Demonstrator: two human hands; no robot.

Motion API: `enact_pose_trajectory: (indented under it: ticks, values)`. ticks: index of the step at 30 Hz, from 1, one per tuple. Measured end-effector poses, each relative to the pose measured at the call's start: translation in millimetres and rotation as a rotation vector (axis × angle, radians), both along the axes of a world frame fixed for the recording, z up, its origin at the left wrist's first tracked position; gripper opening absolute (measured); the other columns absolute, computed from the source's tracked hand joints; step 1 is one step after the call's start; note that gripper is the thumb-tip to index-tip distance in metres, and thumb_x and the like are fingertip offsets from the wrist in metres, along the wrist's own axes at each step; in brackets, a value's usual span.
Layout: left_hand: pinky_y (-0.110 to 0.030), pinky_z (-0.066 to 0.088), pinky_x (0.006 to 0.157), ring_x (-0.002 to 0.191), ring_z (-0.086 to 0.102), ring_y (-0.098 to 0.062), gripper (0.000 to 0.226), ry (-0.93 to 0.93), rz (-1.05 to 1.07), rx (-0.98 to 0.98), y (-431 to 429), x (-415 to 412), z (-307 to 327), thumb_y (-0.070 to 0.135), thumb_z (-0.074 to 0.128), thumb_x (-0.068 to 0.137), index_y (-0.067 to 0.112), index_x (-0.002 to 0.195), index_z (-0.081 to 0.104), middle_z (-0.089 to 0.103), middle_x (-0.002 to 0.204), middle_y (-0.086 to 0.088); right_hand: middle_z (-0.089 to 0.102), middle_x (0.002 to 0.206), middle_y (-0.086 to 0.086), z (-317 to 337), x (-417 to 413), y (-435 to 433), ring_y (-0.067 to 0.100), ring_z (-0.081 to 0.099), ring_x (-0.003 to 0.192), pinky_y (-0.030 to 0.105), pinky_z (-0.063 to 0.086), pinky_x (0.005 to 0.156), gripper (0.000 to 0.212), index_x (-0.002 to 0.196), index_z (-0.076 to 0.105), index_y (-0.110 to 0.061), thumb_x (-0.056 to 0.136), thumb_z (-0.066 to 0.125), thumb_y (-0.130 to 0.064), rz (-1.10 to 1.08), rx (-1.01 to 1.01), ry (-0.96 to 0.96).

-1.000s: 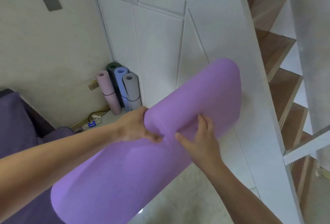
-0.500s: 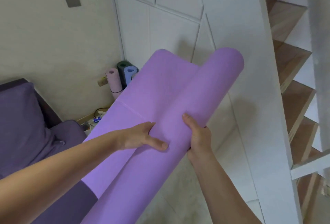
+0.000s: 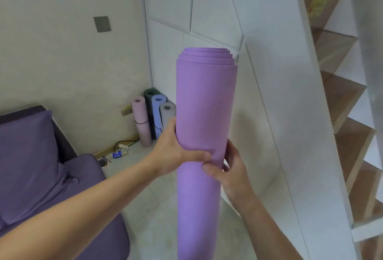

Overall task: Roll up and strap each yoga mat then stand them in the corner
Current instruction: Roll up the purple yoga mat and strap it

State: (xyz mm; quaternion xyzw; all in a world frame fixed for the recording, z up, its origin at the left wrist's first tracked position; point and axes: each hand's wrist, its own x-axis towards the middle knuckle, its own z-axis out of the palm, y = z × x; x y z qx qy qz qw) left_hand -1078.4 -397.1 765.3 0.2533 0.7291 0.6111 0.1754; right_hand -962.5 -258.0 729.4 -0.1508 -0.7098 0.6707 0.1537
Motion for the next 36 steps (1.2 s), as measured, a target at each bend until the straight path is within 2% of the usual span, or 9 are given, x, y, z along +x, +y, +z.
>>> enact_pose_trajectory:
  ticks: [4,9,11,14,17,24,28,33,36]
  values:
    - [-0.033,0.054,0.087,0.114,0.064,-0.021,0.094,-0.137,-0.287,0.121,0.1,-4.8,0.8,0.018,0.091,0.051,0.016,0.134,0.047,0.066,0.123,-0.002,0.067,0.123,0.009,33.5,-6.9,31.5,0.027,0.065,0.113,0.034,0.054,0.083,0.078,0.131,0.055,-0.018,0.059,0.077,0.002,0.318,-0.067,0.054]
    - [-0.037,0.052,0.100,0.117,0.062,-0.011,0.072,-0.067,-0.368,-0.094,4.3,-9.2,29.5,0.012,0.089,0.068,0.023,0.131,0.056,0.067,0.126,0.006,0.073,0.110,0.011,23.5,-6.4,34.9,0.029,0.070,0.101,0.033,0.057,0.074,0.082,0.120,0.060,-0.010,0.044,0.090,-0.011,0.085,-0.057,0.102]
    - [-0.036,0.054,0.097,0.109,0.064,-0.003,0.075,0.028,-0.181,-0.194,0.1,-9.1,53.3,0.031,0.092,0.064,0.035,0.131,0.056,0.063,0.127,0.012,0.074,0.107,0.003,9.3,-6.4,34.4,0.022,0.072,0.096,0.031,0.058,0.069,0.097,0.120,0.056,-0.016,0.031,0.092,-0.029,-0.124,-0.017,0.049]
    - [-0.041,0.059,0.081,0.095,0.073,-0.022,0.085,-0.200,-0.132,-0.102,-5.4,-13.6,99.7,0.070,0.075,0.053,0.037,0.129,0.057,0.066,0.119,0.000,0.068,0.107,-0.014,-2.7,-4.9,19.2,0.013,0.068,0.094,0.035,0.056,0.075,0.108,0.124,0.048,-0.030,0.026,0.087,-0.053,-0.334,0.225,-0.110]
    - [-0.046,0.061,0.077,0.085,0.074,-0.039,0.081,-0.247,-0.157,-0.296,-0.9,-25.8,132.2,0.086,0.060,0.049,0.033,0.110,0.071,0.069,0.115,-0.010,0.058,0.112,-0.017,-9.1,-1.7,-3.8,0.017,0.061,0.100,0.034,0.051,0.083,0.123,0.138,0.039,-0.028,0.027,0.077,-0.066,-0.383,0.433,-0.179]
    - [-0.051,0.060,0.069,0.080,0.070,-0.043,0.031,-0.404,-0.157,-0.282,4.9,-15.5,124.2,0.042,0.068,0.081,0.016,0.098,0.073,0.067,0.111,-0.019,0.062,0.121,-0.022,-12.1,6.7,-3.0,0.005,0.062,0.111,0.025,0.051,0.084,0.109,0.127,0.041,-0.044,0.030,0.090,-0.047,-0.179,0.329,-0.094]
    - [-0.034,0.049,0.056,0.056,0.057,-0.022,0.010,-0.271,-0.163,-0.384,4.5,6.5,94.4,0.013,0.060,0.083,0.015,0.075,0.065,0.062,0.062,-0.001,0.062,0.134,-0.007,22.1,11.1,27.6,0.014,0.058,0.124,0.028,0.049,0.095,0.109,0.141,0.043,-0.024,0.047,0.096,-0.007,0.176,0.240,0.079]
    - [-0.025,0.051,0.062,0.074,0.065,-0.015,0.038,-0.059,-0.177,-0.449,8.8,15.9,76.4,-0.007,0.051,0.079,0.019,0.103,0.066,0.069,0.084,0.000,0.054,0.140,0.000,49.3,4.5,34.7,0.025,0.051,0.131,0.041,0.043,0.107,0.120,0.147,0.036,-0.021,0.046,0.097,0.001,0.479,0.393,0.009]
    - [-0.028,0.055,0.073,0.086,0.063,-0.011,0.034,0.304,-0.226,-0.613,10.2,19.9,54.4,0.005,0.059,0.080,0.022,0.109,0.063,0.064,0.096,0.008,0.056,0.132,-0.017,39.4,12.0,31.3,0.011,0.058,0.119,0.038,0.050,0.098,0.119,0.140,0.035,-0.044,0.043,0.100,-0.022,0.391,0.534,-0.077]
